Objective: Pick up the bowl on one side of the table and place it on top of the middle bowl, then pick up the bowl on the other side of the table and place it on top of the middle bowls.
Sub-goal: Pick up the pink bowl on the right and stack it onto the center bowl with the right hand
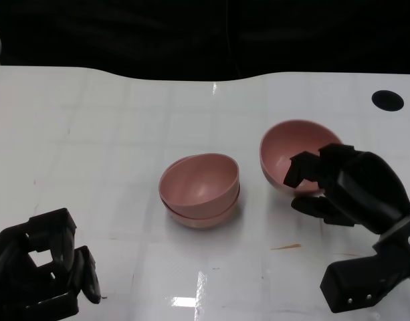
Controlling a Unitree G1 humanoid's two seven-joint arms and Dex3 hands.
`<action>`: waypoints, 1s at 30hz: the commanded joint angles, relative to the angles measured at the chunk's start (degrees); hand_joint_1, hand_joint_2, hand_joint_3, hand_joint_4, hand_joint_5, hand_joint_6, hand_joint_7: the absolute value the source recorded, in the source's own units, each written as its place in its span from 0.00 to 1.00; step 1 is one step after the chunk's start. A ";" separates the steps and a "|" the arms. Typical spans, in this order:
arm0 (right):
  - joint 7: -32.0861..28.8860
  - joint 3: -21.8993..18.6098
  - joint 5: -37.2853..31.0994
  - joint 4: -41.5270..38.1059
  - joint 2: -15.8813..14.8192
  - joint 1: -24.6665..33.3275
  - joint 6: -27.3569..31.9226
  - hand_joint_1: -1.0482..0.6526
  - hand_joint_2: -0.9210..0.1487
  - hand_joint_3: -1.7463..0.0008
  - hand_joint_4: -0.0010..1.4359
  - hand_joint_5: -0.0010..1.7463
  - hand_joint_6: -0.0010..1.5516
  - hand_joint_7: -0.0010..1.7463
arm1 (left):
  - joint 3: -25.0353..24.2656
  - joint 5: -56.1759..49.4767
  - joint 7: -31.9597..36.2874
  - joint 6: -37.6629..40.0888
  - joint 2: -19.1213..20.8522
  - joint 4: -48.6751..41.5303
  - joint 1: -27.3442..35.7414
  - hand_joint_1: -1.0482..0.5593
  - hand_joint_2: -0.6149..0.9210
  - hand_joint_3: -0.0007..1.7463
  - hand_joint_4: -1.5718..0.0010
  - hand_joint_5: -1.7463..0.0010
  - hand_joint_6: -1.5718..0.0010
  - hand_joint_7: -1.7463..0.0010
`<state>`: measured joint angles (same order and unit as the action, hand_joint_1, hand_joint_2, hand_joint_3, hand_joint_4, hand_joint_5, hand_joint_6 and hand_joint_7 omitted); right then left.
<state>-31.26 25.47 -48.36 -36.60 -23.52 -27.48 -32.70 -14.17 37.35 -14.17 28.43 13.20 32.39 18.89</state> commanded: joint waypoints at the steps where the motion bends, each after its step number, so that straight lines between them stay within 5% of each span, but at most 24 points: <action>1: 1.21 -1.08 0.89 1.32 -1.60 0.48 0.78 0.47 0.01 0.80 0.55 1.00 0.37 1.00 | -0.22 -0.51 0.26 -0.17 0.49 0.08 -0.21 0.94 1.00 0.86 0.11 0.00 0.34 0.00; 6: 3.11 -1.91 2.02 3.15 -2.37 -1.04 -0.20 0.48 0.01 0.79 0.56 1.00 0.38 1.00 | 0.08 -1.08 0.77 0.00 0.52 0.41 -0.25 0.94 1.00 0.86 0.12 0.00 0.35 0.00; 8: 5.71 -2.86 3.53 5.28 -3.40 -3.70 -2.06 0.48 0.16 0.62 0.60 1.00 0.40 1.00 | 0.43 -1.72 1.56 0.41 0.42 0.94 -0.35 0.95 1.00 0.85 0.13 0.00 0.36 0.00; 11: 8.26 -3.15 4.22 6.67 -3.32 -5.70 -3.08 0.46 0.18 0.55 0.61 1.00 0.41 1.00 | 0.63 -1.82 2.52 1.01 0.15 1.52 -0.48 0.95 1.00 0.86 0.13 0.00 0.37 0.00; 30: 29.08 -3.19 15.62 4.95 0.51 -14.62 -9.47 0.42 0.16 0.53 0.64 1.00 0.44 1.00 | 2.47 -3.38 5.82 2.72 -0.46 4.39 -0.40 0.95 1.00 0.86 0.14 0.00 0.37 0.00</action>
<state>-3.77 22.60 -34.25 -31.00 -23.00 -40.70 -41.45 -11.58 34.11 -9.05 30.66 12.56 35.56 18.61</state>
